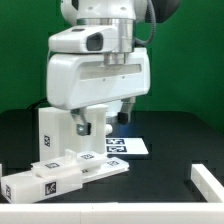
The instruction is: Assemble cabinet
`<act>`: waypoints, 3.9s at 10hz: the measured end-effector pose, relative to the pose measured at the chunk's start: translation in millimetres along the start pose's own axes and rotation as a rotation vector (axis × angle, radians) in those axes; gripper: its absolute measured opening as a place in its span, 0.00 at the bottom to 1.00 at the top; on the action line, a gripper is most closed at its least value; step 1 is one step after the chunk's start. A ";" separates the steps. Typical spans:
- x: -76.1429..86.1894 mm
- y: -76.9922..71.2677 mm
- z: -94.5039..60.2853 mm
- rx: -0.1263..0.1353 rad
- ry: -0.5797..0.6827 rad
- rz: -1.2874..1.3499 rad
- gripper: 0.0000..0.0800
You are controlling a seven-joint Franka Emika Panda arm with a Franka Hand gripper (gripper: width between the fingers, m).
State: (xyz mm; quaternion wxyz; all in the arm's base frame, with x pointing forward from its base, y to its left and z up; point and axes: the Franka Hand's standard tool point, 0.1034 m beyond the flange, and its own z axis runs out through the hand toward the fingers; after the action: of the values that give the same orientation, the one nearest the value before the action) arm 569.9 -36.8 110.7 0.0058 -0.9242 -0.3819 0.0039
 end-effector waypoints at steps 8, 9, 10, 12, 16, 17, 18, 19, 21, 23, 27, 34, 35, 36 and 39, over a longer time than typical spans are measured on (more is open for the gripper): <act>-41.2 21.3 26.0 0.046 -0.008 0.153 1.00; -40.9 21.2 25.8 0.046 -0.008 0.151 1.00; -41.6 21.3 26.6 0.047 -0.008 0.152 1.00; -55.1 22.7 43.7 0.069 -0.026 0.215 1.00; -66.3 31.0 61.9 0.079 -0.044 0.231 1.00; -66.0 31.2 61.8 0.078 -0.044 0.231 1.00; -65.9 31.1 61.8 0.078 -0.044 0.231 0.85; -65.9 31.1 61.8 0.078 -0.044 0.231 0.68; -65.9 31.1 61.8 0.078 -0.044 0.230 0.46; -65.9 31.1 61.8 0.078 -0.044 0.230 0.29; -31.7 17.4 39.5 0.053 -0.032 0.161 0.08; 4.8 -17.2 20.2 0.026 -0.039 0.015 0.08; 15.3 -26.8 17.6 -0.016 -0.016 -0.092 0.08; 24.5 -50.1 14.5 -0.034 -0.004 -0.180 0.08; 23.8 -65.1 15.5 -0.032 0.000 -0.177 0.08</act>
Offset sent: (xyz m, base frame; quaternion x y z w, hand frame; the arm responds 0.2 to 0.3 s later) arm 0.0000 0.0000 0.0000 0.0000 0.0000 0.0000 1.0000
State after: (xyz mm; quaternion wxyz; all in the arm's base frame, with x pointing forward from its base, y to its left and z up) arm 540.6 26.3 96.0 -0.0086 -0.8868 -0.4620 -0.0029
